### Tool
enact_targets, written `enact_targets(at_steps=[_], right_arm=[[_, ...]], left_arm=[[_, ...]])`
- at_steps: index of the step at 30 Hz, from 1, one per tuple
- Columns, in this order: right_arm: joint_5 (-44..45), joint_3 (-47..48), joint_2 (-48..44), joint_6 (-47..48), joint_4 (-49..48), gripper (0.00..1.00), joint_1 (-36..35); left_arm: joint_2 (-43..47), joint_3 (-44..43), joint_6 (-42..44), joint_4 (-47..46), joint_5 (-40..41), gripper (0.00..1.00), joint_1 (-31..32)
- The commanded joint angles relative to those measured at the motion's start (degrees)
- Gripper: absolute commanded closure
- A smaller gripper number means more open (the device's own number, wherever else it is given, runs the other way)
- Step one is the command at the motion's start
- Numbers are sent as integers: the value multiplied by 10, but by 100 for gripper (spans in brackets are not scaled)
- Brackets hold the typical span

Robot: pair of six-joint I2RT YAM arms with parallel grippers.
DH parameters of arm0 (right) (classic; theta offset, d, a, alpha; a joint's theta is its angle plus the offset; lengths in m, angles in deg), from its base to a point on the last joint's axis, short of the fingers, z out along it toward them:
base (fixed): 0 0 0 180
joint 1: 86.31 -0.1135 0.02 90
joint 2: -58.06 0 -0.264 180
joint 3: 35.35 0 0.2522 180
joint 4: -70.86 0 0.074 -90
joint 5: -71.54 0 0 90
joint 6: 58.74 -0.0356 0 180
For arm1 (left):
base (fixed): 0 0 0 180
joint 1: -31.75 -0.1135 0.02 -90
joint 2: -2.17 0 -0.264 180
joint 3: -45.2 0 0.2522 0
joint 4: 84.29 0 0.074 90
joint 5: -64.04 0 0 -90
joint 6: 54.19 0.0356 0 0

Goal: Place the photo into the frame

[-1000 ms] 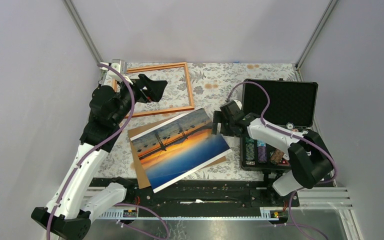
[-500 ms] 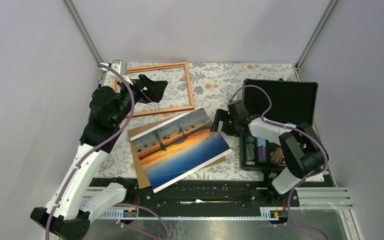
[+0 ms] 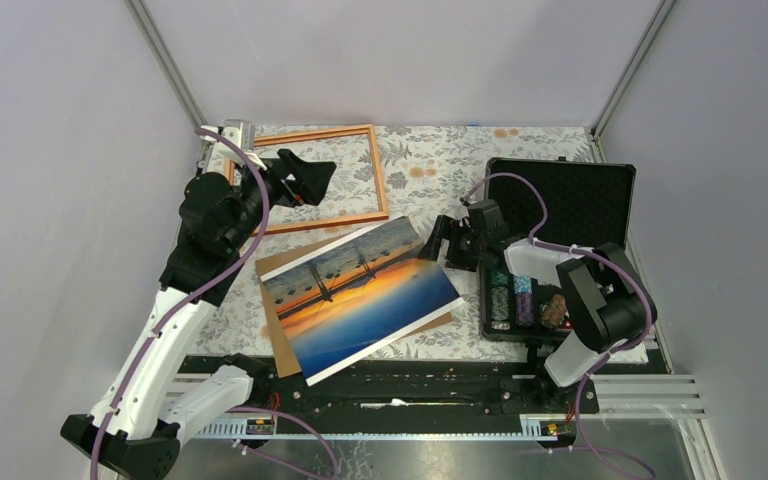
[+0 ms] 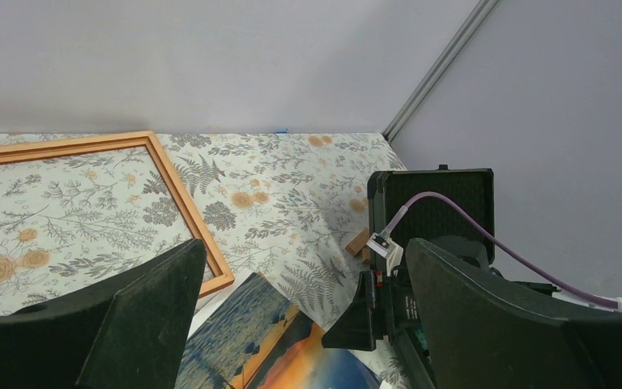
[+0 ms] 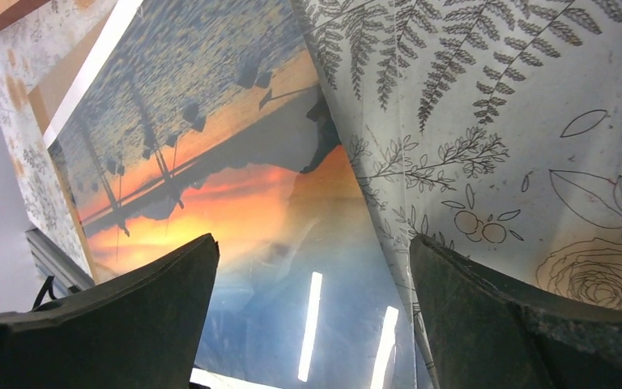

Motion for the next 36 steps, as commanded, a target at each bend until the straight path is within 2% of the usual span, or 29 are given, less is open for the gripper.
enact_targets(at_steps=[1,17,23,32,36], right_arm=[[-44,-10,-6,-5,-32,5,4],[-116,-38,-69,-80,-100,11,4],[-113,-39,-63,-75,-121,10,4],[-139,-34,13,-127,-247,9,4],[-156,-49,39,-196,-342,17,3]], left_arm=[[2,-3,-5,-18,-2,1,2],[0,-2,-10,-19,-3,1,2],[1,0,-13,-20,-6,1,2],[0,0,-14,-22,-6,1,3],[1,0,-14,-21,-8,1,4]])
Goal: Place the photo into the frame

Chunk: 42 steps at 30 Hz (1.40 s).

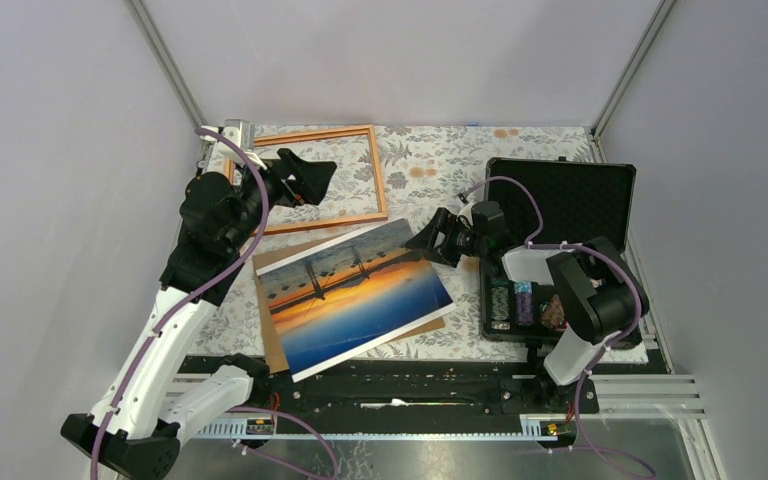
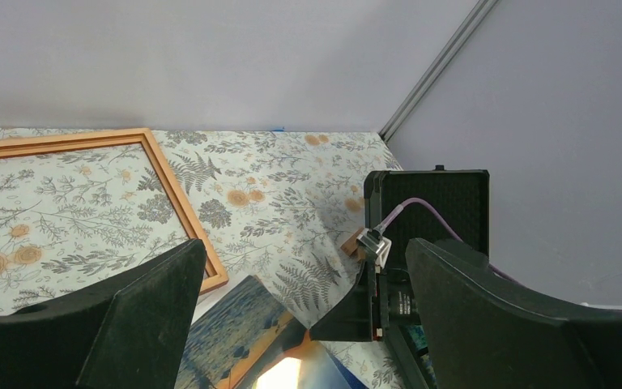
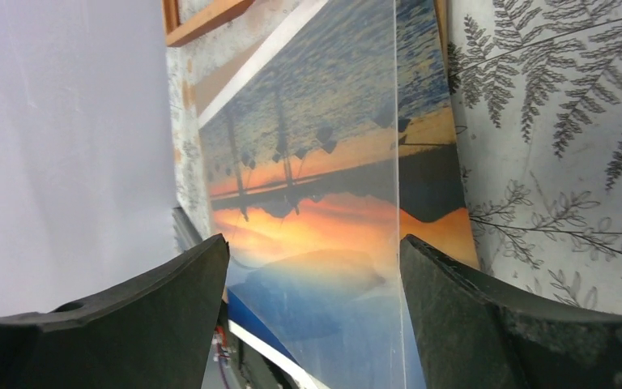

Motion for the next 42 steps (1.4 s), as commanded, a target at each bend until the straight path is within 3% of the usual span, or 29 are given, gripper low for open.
enact_targets(at_steps=[1,5,12,16,20,22,24,29,35,39,42], right_arm=[[-32,-17,19,-96,-163,19,-3],[-22,-40,26,-179,-281,25,-21],[-3,-26,65,-222,-331,33,-78],[23,-23,103,-257,-381,49,-97],[45,-30,133,-282,-433,75,-99],[42,-23,143,-277,-426,87,-99],[37,-22,146,-271,-420,91,-99],[33,-30,141,-258,-407,94,-99],[23,-29,164,-259,-416,93,-99],[21,-34,182,-270,-442,92,-99],[18,-35,187,-274,-451,91,-99]], left_arm=[[2,-1,-3,-22,-8,1,3],[1,0,-5,-21,-9,1,2],[2,1,-7,-22,-7,1,2],[1,5,-14,-25,-6,1,3],[-16,11,-29,-19,-5,1,10],[-29,23,-54,8,10,1,14],[-44,48,-93,70,42,1,16],[-70,151,-148,147,58,1,17],[3,283,-214,71,34,1,23],[22,295,-217,71,80,1,26],[-18,262,-194,101,93,1,19]])
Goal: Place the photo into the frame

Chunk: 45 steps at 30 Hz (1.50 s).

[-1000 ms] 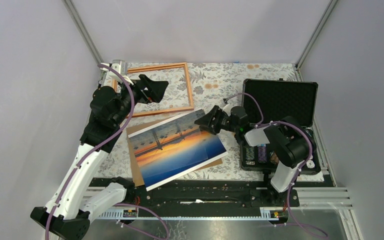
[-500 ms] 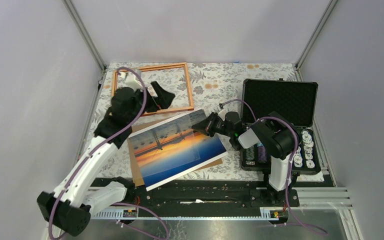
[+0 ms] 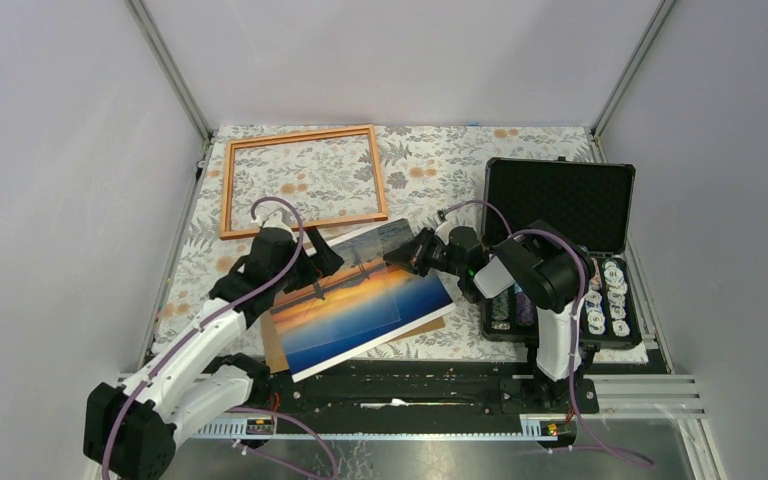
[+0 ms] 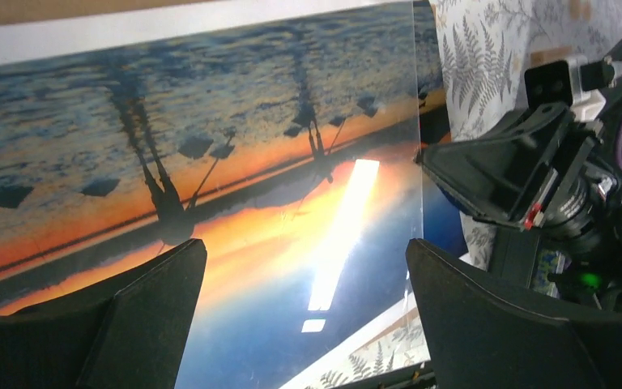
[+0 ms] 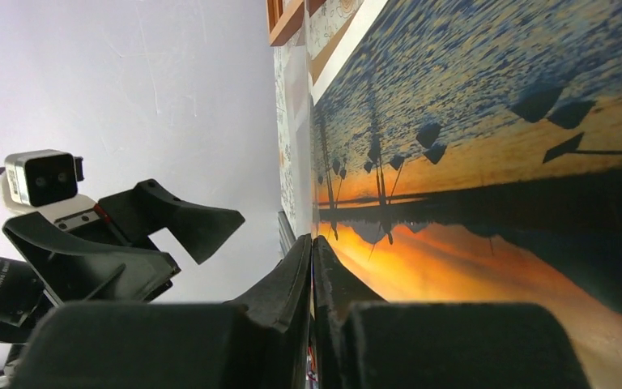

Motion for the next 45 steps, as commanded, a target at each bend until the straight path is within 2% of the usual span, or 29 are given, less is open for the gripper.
enact_targets(at_steps=[1,4,9,13,21,34,45], right_arm=[[-13,5,10,-6,-52,89,-2],[-21,10,15,-8,-52,86,-2],[-29,14,20,-6,-46,75,-2],[-35,11,24,-7,-48,66,-2],[-34,25,41,-16,-56,56,-16],[-20,25,47,2,-14,51,-24],[-17,45,23,99,161,42,-25]], left_arm=[[-45,-55,10,-10,25,1,-7],[-87,-54,-3,-37,-29,1,-7],[-103,27,-60,-153,-66,1,-7],[-103,52,-64,-183,-72,1,-6],[-128,69,-65,-222,-102,1,-5],[-178,105,-79,-294,-119,1,-2],[-194,122,-81,-315,-124,1,-2]])
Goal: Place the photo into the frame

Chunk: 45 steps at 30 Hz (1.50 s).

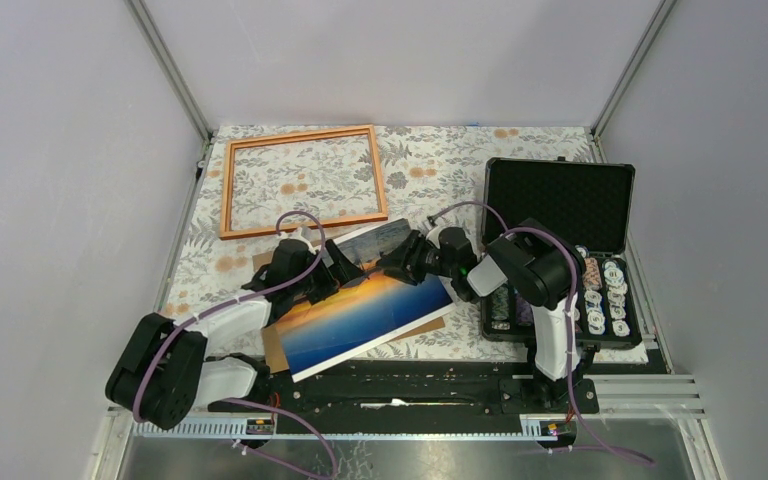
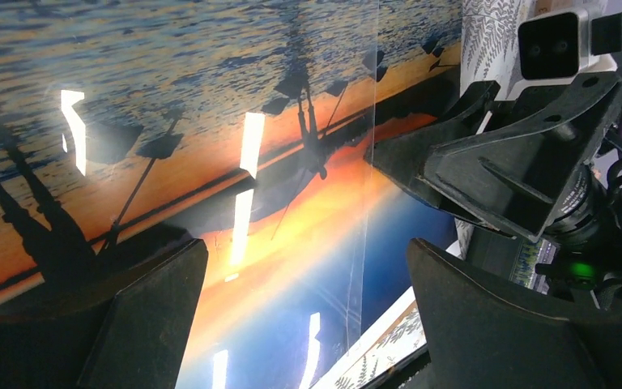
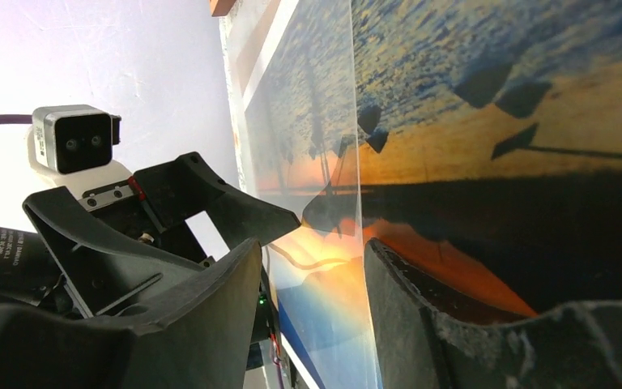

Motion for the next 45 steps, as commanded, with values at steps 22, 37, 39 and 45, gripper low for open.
enact_targets(at_steps=[22,37,39,45], right_arm=[[-31,42,-12,-10,-1,75,-29],[0,69,-108,139,180,100,-28],[9,85,-125,156,211,100,-28],[31,153,-131,181,276,100,-14]], left_arm=[[-20,10,-8,-53,-22,1,8],[191,-249,129,228,9,1,11],[185,-315,160,263,16,1,11],[120,-499,224,306,41,1,11]])
